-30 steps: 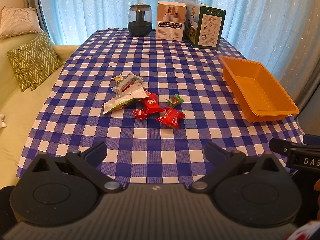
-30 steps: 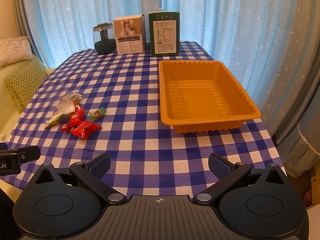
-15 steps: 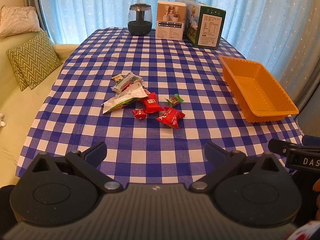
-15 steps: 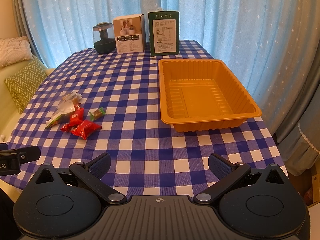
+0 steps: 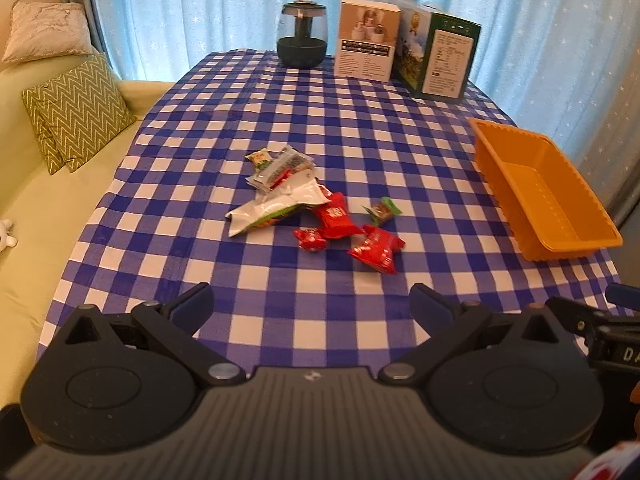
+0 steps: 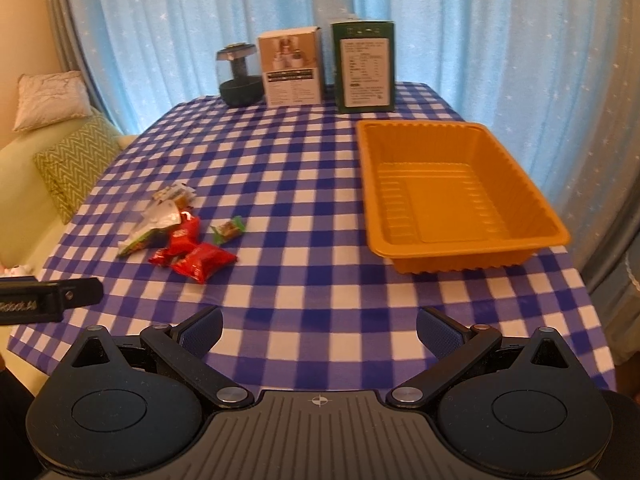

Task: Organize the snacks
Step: 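Move the right tool to the red candy packet and close on it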

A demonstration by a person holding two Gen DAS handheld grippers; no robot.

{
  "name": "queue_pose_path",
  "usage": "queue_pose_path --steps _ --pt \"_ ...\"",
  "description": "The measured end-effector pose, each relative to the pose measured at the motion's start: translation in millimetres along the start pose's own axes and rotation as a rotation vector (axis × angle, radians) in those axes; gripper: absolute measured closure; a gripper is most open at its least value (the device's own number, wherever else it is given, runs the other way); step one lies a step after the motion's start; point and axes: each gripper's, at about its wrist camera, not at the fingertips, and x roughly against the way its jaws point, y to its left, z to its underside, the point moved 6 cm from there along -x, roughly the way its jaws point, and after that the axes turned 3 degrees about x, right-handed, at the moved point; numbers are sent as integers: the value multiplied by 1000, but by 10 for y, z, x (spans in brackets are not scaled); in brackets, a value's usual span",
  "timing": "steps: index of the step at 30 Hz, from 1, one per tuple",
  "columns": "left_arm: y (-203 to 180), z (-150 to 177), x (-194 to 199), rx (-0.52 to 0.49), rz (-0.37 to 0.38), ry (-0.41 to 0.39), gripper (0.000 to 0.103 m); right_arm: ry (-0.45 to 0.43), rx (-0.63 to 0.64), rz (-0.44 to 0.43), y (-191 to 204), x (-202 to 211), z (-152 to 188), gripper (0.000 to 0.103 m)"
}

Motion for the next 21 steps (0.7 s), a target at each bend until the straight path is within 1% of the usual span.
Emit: queue_pose_path --steps 4,8,9,10,11,14,17,18,19,21 --pt "151 -117 -151 11 -7 -14 1 -8 6 -19 135 -141 -78 1" --pt "271 -267 -309 14 2 -36 4 -17 6 -50 296 -298 -153 1" --pt "290 -306 -358 12 4 -39 5 -19 5 -56 333 -342 -168 3" --pt "306 -343 -408 6 2 -43 7 -18 3 -63 368 -391 -186 10" --pt "319 -365 -454 -1 -1 -45 8 -11 1 -70 406 -454 -201 13" --pt "362 -410 -596 -3 2 -45 12 4 -6 -94 515 -642 -246 17" --pt "439 -428 -724 19 6 -41 16 10 -10 -112 614 -820 -298 23" --pt "468 -434 -764 28 5 -38 17 16 -16 -118 634 -881 -309 26" --pt "501 -440 -799 38 6 -37 19 21 -26 -127 653 -948 -326 31" --pt "562 -457 -862 58 6 -34 20 30 -47 -137 687 -1076 -351 35"
